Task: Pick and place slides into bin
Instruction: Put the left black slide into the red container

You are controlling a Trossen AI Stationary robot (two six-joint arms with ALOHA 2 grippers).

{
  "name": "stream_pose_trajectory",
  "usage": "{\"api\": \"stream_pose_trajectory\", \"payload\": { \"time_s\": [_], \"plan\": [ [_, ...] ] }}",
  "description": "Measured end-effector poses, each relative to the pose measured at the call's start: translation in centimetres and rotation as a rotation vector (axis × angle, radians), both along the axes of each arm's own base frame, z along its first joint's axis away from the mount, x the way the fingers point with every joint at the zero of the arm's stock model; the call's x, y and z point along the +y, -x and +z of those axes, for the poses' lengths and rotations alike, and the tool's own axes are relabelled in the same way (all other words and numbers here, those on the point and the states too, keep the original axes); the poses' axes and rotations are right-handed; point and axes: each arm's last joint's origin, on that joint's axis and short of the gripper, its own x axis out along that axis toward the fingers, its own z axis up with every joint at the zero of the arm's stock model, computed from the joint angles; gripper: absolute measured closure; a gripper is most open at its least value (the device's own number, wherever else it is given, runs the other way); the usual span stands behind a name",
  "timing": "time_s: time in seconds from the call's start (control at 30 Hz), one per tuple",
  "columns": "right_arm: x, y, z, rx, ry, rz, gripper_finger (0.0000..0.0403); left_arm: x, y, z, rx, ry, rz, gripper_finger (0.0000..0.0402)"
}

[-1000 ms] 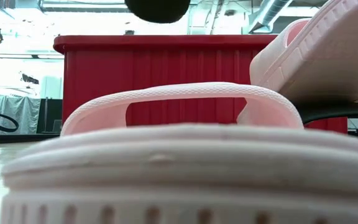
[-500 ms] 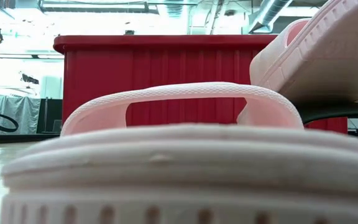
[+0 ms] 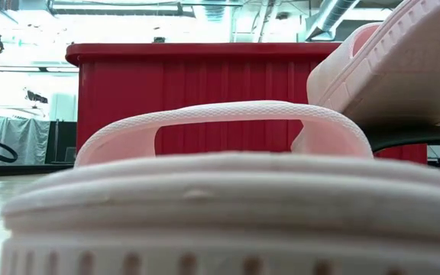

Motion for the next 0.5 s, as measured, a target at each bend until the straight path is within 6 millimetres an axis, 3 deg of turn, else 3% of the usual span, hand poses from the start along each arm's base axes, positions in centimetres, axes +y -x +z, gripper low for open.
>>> {"api": "stream_pose_trajectory", "payload": {
  "time_s": [0.27,0.5],
  "plan": [
    [0.0,0.0,0.0,0.000,0.000,0.000,0.0219,8.8,-1.0,-1.1,0.192,0.009,-0.038,0.0395],
    [0.0,0.0,0.0,0.000,0.000,0.000,0.0219,16.5,-2.1,-4.3,0.331,0.029,-0.110,0.0395]
  ]
}}
